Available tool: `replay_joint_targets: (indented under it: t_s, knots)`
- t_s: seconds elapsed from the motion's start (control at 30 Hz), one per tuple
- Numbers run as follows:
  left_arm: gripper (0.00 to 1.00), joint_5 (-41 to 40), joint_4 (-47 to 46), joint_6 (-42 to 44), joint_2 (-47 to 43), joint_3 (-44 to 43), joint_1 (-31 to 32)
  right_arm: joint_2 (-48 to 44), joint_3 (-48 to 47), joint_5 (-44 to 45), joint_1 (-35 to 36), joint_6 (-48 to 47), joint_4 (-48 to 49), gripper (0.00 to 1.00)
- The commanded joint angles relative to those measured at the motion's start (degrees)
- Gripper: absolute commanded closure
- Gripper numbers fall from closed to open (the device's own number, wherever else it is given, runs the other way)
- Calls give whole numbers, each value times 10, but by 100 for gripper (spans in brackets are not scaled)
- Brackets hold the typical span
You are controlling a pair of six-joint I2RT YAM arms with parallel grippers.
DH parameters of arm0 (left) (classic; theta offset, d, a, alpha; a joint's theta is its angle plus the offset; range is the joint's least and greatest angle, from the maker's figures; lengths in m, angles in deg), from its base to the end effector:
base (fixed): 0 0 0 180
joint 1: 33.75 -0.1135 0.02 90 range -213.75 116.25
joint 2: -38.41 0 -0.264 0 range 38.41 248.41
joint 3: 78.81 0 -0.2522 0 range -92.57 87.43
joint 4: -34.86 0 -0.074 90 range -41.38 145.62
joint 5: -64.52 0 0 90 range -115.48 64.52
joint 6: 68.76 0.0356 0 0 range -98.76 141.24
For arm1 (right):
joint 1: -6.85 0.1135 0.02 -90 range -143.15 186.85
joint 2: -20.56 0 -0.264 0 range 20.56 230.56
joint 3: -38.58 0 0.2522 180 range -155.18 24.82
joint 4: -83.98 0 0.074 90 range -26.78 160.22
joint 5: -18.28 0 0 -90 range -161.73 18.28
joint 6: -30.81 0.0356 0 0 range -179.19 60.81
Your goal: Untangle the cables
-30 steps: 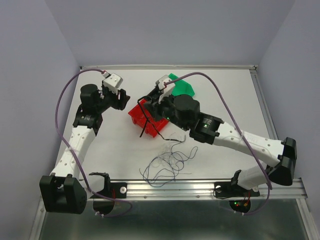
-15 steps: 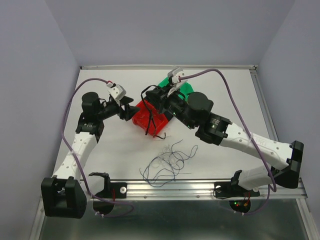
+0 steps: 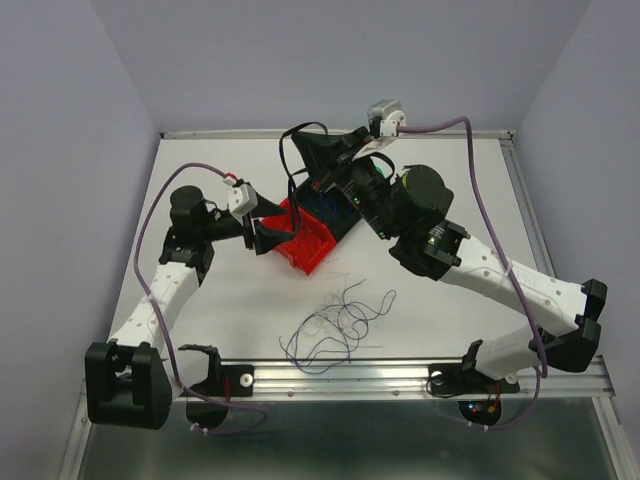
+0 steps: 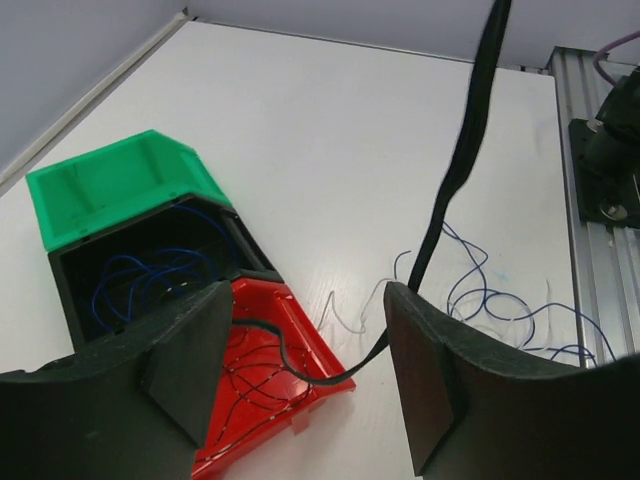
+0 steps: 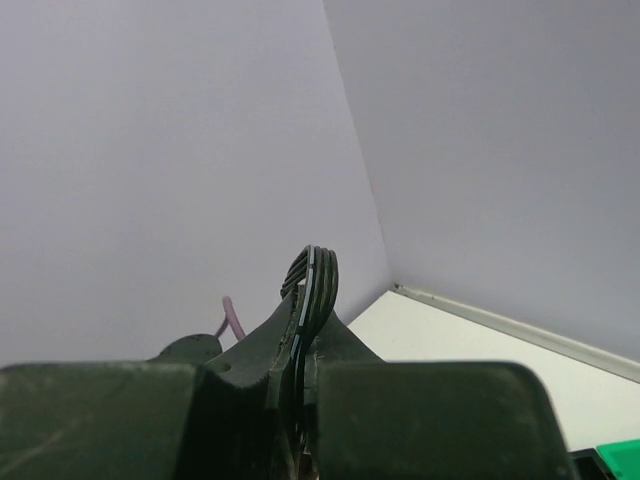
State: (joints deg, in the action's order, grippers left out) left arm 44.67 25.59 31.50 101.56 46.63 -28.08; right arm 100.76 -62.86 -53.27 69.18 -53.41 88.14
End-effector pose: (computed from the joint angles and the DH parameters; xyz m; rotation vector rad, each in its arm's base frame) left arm 0.2318 -0.0567 0.3124 1.1242 1.1905 -0.8824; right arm 0.1528 0.2671 0.5112 -0.2864 1.1601 0.8695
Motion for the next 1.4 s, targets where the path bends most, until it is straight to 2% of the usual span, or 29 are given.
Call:
replay_joint_targets:
  t_s: [0.0,0.13,0.2,0.27,0.4,0.43,0.53,0.57,0.6,0.63,0.67,0.83,1.13,1.37]
  knots:
    - [27,39,-33,40,-8,7,29,13,-43,2,4,-6,45,100]
    - [29,60,-12,55,9,1,47,16,-50,0,4,-3,49,99]
    - [30,73,18,98,11,-9,49,17,-52,3,5,-7,54,100]
    - [29,91,89,136,15,-29,49,17,-53,6,4,-11,54,99]
    - [28,118,230,269,45,-72,47,11,-43,-2,4,-12,55,100]
    - [27,125,310,339,53,-81,48,7,-39,-7,4,-12,58,99]
    - [26,139,473,500,96,-139,48,3,-28,-18,4,-19,65,100]
    - [26,140,606,632,110,-174,48,0,-24,-21,4,-27,70,99]
    - [26,141,733,707,144,-191,48,0,-20,-23,5,-30,72,100]
    - [26,143,803,840,164,-209,48,-1,-18,-23,4,-32,75,100]
    - [27,143,873,901,186,-239,48,-1,-15,-28,4,-43,77,100]
    - [34,147,872,864,272,-288,29,7,-7,-34,3,-70,90,100]
    - [34,165,871,842,262,-302,-34,37,-16,-54,-17,-81,107,99]
    - [33,181,871,813,287,-324,-98,61,-34,-67,-26,-89,121,99]
